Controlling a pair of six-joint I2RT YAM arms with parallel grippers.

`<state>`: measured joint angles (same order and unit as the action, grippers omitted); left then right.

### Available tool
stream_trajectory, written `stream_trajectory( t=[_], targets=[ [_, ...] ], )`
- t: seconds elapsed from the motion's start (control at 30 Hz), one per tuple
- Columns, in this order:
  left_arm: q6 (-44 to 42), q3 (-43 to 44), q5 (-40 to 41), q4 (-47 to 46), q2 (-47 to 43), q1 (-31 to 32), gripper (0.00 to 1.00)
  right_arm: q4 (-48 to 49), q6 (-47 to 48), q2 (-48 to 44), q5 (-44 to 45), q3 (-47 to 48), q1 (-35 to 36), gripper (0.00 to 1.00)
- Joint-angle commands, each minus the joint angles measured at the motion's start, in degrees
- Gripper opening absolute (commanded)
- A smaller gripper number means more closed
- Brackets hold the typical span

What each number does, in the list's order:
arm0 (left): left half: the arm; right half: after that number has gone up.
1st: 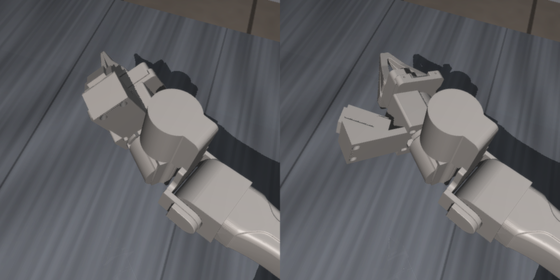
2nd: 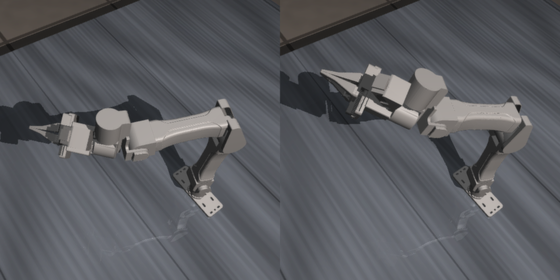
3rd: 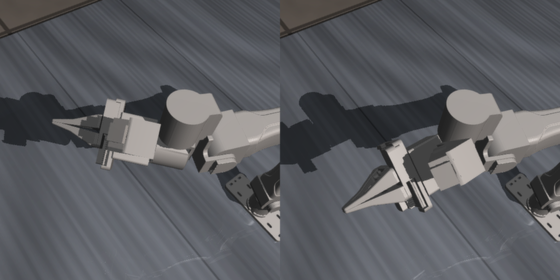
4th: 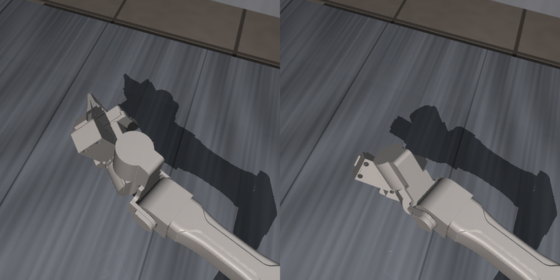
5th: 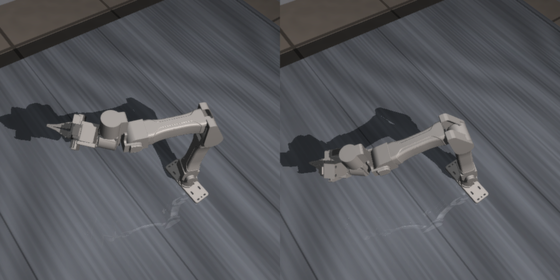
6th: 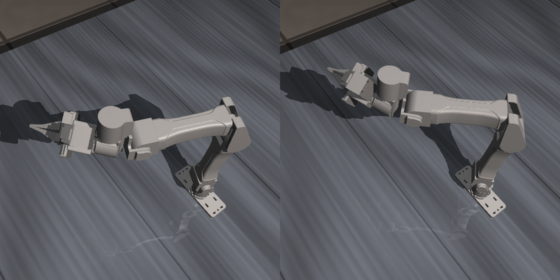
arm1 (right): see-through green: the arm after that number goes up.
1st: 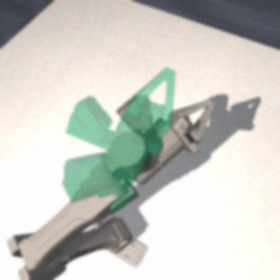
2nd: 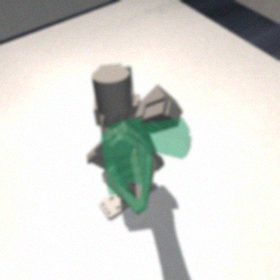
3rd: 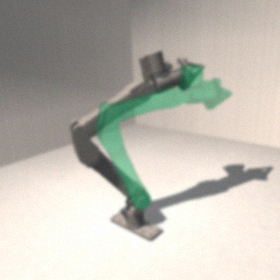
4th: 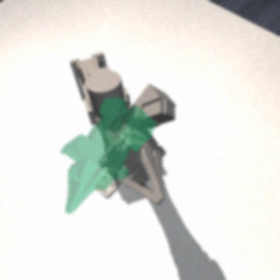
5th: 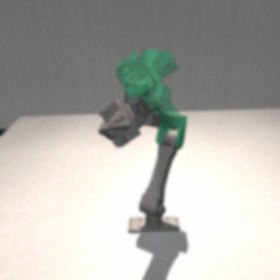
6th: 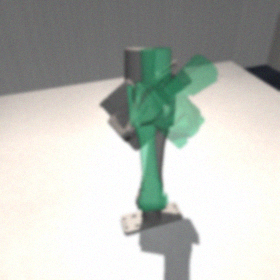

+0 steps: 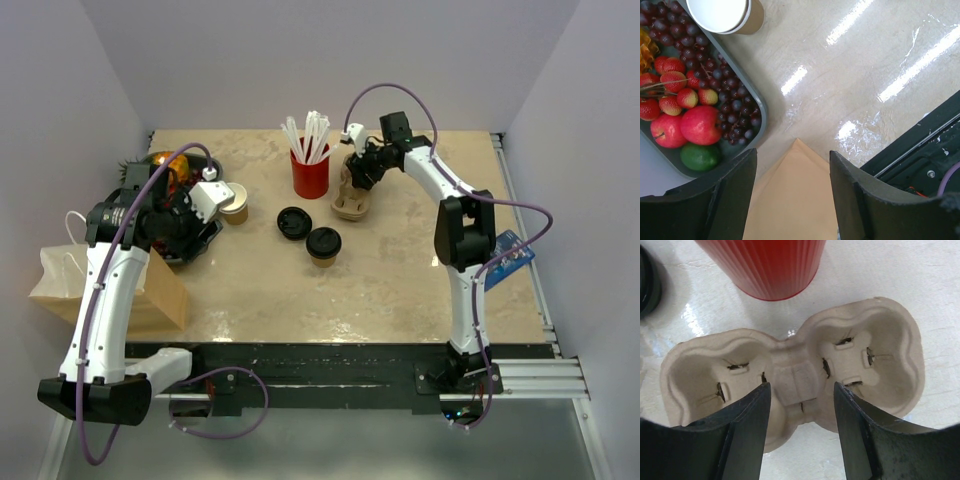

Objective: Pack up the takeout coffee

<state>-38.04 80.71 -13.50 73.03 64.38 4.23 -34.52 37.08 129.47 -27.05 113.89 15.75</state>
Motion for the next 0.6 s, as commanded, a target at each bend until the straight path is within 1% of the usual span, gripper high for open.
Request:
stream_trajectory(
  t=[0.0, 0.57],
  targets=[
    [1.39, -0.46, -0.65, 0.18, -0.92, -0.36, 0.64, -1.95, 1.94, 0.34, -3.27, 2.31, 0.16, 0.56],
    [1.30, -0.64, -0.65, -0.17, -0.31, -0.36, 0.64, -1.51, 1.68, 2.28, -2.57, 3.62, 0.16, 0.54]
  ],
)
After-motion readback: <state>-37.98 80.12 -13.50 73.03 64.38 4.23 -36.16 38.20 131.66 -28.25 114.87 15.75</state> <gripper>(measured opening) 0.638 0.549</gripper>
